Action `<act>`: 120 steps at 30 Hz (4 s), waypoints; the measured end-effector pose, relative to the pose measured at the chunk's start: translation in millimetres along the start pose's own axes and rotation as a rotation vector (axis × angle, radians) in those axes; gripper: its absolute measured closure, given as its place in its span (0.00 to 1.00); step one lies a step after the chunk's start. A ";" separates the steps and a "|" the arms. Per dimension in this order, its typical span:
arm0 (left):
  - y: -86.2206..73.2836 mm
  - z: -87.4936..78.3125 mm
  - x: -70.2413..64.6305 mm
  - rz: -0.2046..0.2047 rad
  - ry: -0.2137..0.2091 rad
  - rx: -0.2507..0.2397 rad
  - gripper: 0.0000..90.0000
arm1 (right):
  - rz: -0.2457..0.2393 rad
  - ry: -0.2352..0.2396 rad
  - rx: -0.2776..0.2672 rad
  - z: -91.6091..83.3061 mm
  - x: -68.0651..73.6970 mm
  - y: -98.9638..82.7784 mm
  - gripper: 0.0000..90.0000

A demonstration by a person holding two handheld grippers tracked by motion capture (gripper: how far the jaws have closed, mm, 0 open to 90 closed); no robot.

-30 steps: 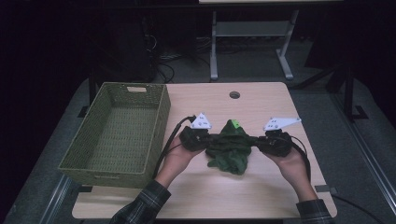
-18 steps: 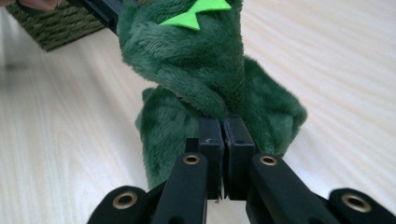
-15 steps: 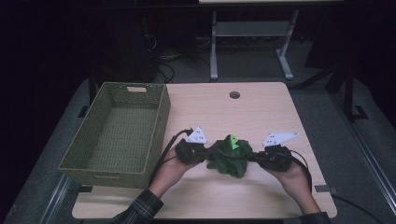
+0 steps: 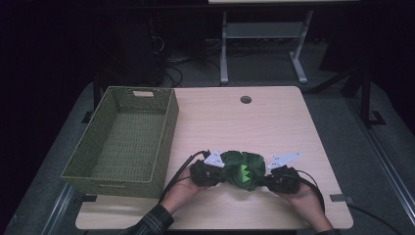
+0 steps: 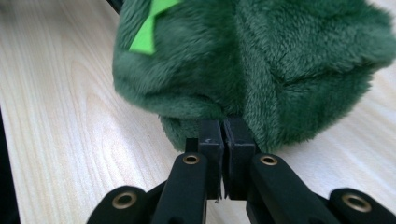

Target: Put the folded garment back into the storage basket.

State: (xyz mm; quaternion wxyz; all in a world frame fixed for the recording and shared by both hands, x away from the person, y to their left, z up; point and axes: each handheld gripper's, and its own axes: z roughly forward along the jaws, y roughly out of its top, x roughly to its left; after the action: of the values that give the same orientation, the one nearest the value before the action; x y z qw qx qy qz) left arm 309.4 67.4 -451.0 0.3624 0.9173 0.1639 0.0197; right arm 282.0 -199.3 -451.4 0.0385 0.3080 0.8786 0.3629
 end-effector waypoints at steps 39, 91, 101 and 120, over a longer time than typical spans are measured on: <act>27.2 -31.8 3.9 -0.026 0.051 -0.096 1.00 | 0.004 -0.019 -0.159 -29.7 -12.2 17.9 1.00; 27.7 19.3 -36.8 0.040 -0.078 0.018 0.99 | 0.087 -0.024 -0.060 32.2 -93.9 81.3 1.00; 27.9 29.4 -28.5 0.037 -0.031 0.042 1.00 | 0.079 0.010 -0.017 45.2 -90.6 75.5 1.00; 12.1 11.6 0.2 -0.025 0.024 0.045 1.00 | 0.075 -0.005 -0.059 12.7 -66.4 29.4 1.00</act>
State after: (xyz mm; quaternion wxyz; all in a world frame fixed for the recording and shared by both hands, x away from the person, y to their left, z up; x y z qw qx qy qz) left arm 314.8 51.5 -451.5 0.3400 0.9227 0.1801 0.0226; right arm 354.4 -213.3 -451.7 0.0361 0.3403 0.8553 0.3890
